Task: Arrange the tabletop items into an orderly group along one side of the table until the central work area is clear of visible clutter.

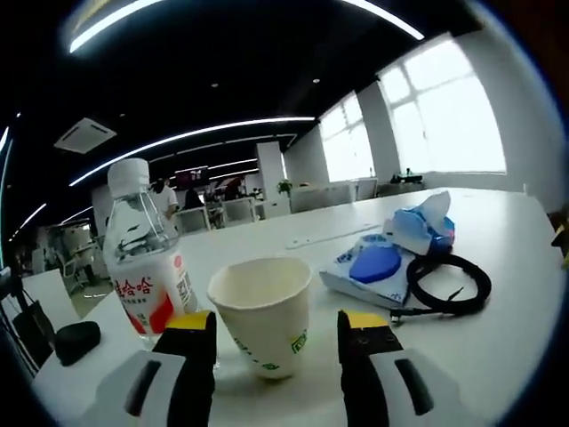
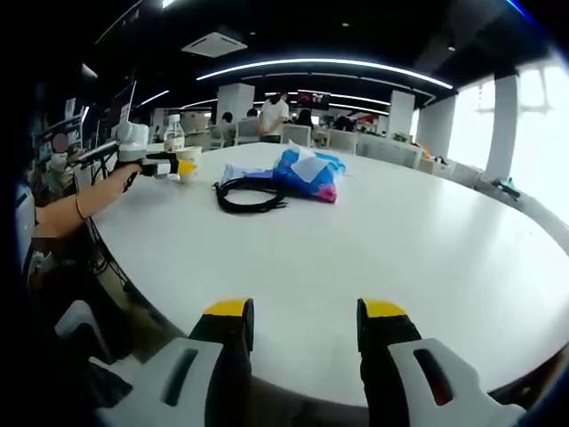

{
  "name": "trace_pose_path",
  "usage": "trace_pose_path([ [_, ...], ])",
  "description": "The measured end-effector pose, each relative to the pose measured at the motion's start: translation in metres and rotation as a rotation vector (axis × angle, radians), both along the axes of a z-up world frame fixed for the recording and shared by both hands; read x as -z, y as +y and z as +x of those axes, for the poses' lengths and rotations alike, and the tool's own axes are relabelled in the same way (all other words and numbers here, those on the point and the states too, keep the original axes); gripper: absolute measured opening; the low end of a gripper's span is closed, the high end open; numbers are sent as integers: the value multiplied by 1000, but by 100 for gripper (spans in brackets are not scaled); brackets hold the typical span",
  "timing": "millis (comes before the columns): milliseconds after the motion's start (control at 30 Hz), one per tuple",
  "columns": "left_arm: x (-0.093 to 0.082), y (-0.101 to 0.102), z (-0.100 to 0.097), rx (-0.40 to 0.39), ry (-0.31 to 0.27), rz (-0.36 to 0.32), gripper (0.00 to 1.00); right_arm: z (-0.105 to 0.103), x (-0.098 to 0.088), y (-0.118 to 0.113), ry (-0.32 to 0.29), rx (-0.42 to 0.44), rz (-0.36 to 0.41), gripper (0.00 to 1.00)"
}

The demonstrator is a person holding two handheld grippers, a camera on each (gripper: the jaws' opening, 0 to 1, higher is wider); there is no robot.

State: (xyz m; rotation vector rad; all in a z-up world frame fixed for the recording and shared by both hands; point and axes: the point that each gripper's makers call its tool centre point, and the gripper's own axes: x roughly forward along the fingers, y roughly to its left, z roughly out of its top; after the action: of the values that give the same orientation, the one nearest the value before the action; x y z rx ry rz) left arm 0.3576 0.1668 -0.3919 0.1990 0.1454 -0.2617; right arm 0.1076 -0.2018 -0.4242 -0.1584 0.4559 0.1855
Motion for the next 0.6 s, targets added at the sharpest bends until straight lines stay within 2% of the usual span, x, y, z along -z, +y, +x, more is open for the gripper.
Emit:
trace_pose_path([
  [267, 3, 1, -4, 9, 13, 31, 60, -1, 0, 1, -3, -3, 0, 45],
  [367, 4, 0, -7, 18, 10, 35, 67, -1, -2, 3, -7, -6, 4, 46],
  [600, 1, -3, -13, 28, -18, 67, 75, -2, -3, 3, -12, -5, 1, 46],
])
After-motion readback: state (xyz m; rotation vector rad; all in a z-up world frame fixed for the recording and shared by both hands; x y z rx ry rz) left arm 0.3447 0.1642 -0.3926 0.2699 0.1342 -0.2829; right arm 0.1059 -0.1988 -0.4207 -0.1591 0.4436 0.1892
